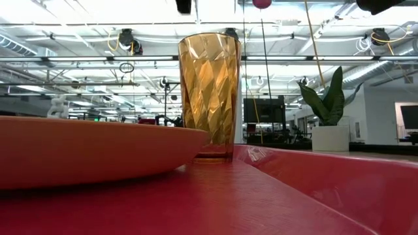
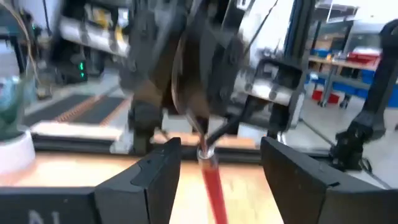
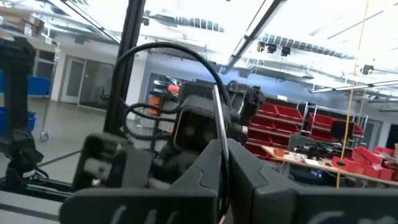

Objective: Pick and place plate/cup/fork/spoon on tray
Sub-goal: Put the pink fork on the red serving tray to the left of the orange plate

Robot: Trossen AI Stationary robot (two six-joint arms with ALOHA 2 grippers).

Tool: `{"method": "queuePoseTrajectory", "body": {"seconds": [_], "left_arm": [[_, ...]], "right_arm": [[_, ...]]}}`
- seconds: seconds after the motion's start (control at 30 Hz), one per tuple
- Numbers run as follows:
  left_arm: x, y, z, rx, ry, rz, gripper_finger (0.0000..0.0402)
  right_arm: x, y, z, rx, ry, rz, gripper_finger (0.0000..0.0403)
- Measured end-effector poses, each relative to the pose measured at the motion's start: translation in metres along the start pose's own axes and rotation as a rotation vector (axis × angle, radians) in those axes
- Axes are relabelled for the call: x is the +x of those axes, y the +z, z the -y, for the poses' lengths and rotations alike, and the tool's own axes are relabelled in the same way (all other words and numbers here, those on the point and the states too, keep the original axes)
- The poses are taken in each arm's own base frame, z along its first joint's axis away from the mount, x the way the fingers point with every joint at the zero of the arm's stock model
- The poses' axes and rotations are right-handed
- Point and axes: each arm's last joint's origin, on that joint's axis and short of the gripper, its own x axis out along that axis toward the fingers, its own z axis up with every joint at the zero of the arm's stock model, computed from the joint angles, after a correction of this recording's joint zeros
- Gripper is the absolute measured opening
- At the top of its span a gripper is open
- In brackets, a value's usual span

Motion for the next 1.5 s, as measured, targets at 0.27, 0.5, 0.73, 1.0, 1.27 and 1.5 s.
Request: {"method": "queuePoseTrajectory", "body": {"seconds": [0.27,0.5,0.73,1.0,1.27,1.5], "left_arm": [[0.004,-0.005,-0.007,-0.003,0.019,0.003,0.0168],[0.0,0.003,-0.002,0.012,-0.009,0.021,0.0055],[-0.008,0.014,0.001,0.03,-0.017,0.011,0.0014],[-0.027,0.034,0.012,0.044,-0.061,-0.023,0.0008],[-0.047,0.051,0.026,0.095,-0.118,-0.023,0.0009],[-0.054,0.052,0.029,0.125,-0.162,-0.071,0.0007]], "right_arm": [[0.001,-0.003,0.0,-0.002,-0.002,-0.005,0.0],[0.001,-0.004,0.0,-0.003,0.0,-0.01,0.0],[0.0,-0.001,-0.003,0.003,0.02,0.007,0.0024],[-0.002,0.003,-0.007,0.037,0.019,0.013,0.0075],[-0.002,-0.001,-0.009,0.136,0.048,-0.084,0.0119],[0.016,0.002,-0.016,0.204,0.195,-0.278,0.0135]]}}
